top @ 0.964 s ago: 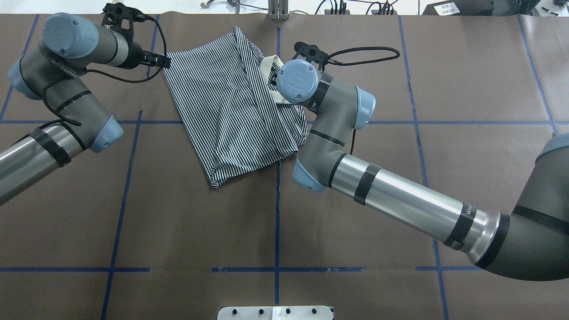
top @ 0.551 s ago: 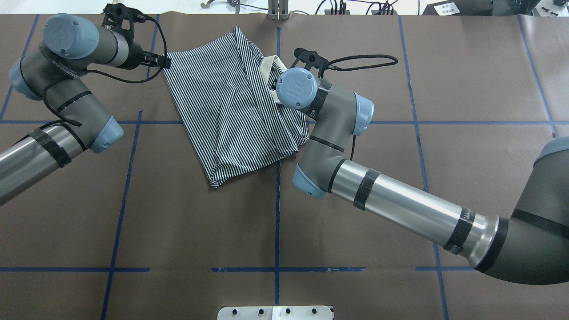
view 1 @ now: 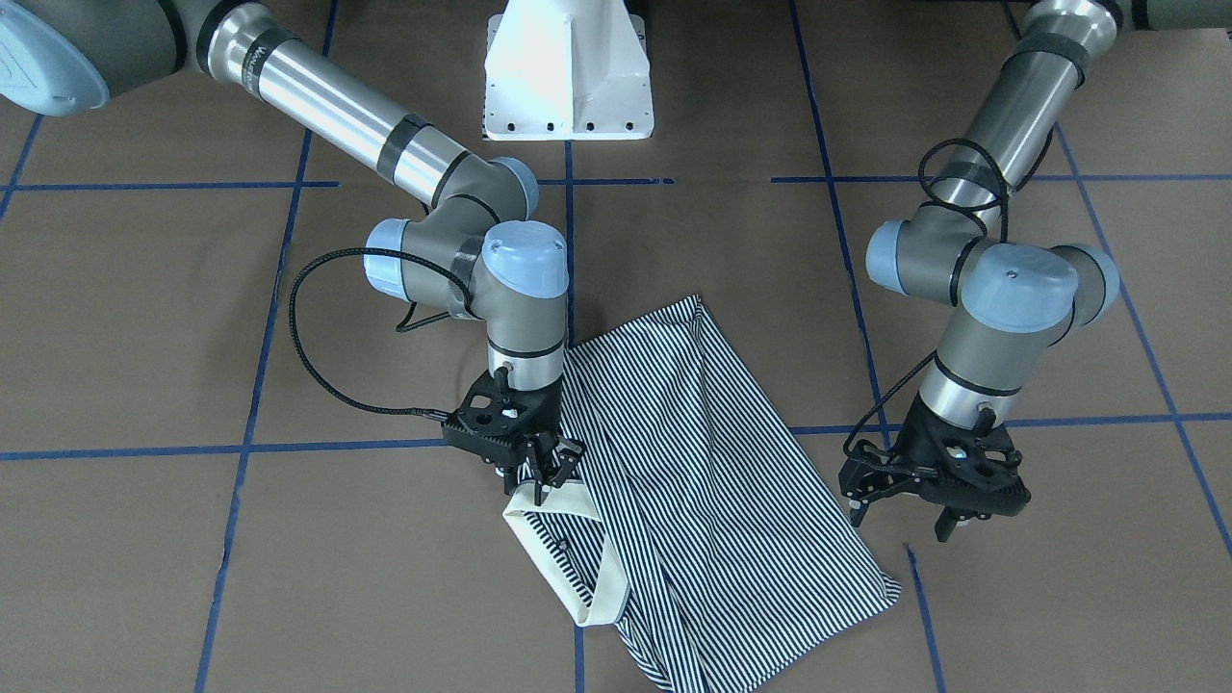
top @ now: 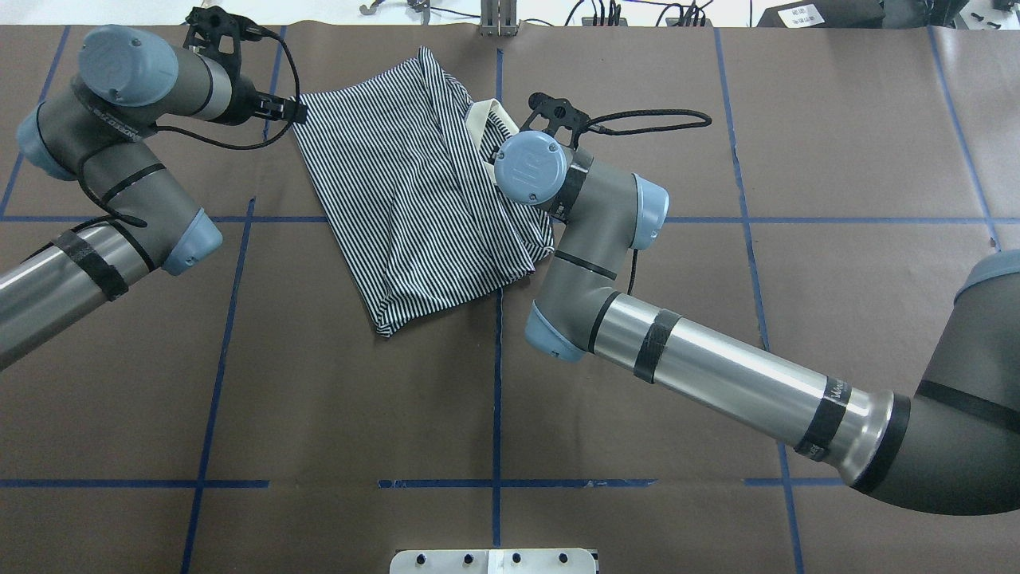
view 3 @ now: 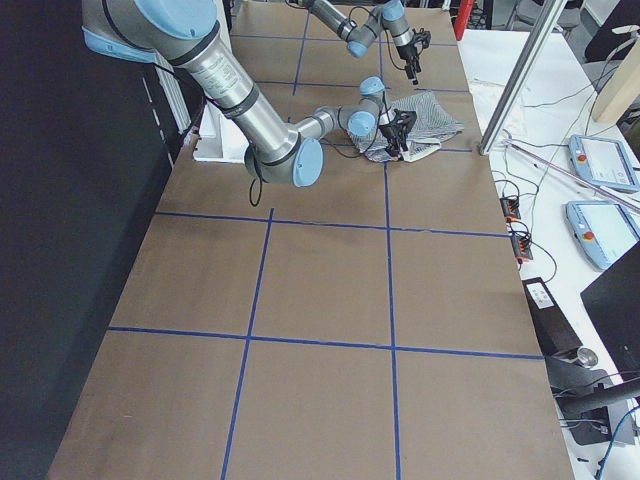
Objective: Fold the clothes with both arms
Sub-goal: 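Reach the right gripper to the cream collar and grasp it, then pull the collar toward the robot with the right gripper, straightening the shirt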
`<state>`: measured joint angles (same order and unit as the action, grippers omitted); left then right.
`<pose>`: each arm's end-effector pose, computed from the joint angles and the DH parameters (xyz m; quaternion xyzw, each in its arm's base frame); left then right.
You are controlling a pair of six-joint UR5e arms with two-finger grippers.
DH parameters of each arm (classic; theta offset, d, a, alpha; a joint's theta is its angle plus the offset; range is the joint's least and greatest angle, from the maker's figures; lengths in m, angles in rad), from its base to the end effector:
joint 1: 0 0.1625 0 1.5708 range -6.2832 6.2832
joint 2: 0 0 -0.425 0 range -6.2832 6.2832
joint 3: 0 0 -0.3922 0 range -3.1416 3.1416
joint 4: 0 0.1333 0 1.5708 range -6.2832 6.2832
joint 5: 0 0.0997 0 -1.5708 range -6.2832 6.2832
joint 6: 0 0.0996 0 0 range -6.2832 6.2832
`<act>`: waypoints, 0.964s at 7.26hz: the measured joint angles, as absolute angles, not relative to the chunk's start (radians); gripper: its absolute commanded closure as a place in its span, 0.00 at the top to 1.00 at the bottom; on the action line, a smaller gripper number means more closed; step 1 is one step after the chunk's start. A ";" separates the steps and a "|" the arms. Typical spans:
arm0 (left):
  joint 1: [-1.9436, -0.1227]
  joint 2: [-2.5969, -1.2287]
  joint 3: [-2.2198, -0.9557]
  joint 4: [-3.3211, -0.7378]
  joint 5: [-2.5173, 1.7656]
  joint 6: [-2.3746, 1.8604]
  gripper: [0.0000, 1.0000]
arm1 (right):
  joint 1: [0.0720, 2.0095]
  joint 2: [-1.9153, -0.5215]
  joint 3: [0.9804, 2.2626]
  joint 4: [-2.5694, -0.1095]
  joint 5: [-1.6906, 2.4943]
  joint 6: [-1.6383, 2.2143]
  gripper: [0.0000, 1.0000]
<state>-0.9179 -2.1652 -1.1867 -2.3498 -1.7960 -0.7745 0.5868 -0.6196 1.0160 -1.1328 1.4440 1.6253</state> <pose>0.3719 -0.6691 0.4027 0.2919 0.3836 0.0001 0.8762 -0.6253 -0.5910 0.2504 0.1622 -0.3749 0.3119 0.8578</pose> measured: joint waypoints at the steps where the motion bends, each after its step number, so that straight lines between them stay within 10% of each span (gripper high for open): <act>1: -0.918 -2.161 -1.190 -2.350 -1.795 -0.775 1.00 | 0.586 -0.620 1.016 -1.133 1.440 1.637 0.00; 7: -0.916 -2.156 -1.204 -2.350 -1.795 -0.777 1.00 | 0.526 -0.892 1.406 -1.168 1.405 1.647 0.00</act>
<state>-0.9163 -2.1558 -1.2037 -2.3501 -1.7949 -0.7766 0.5263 -0.8916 1.4063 -1.1679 1.4048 1.6466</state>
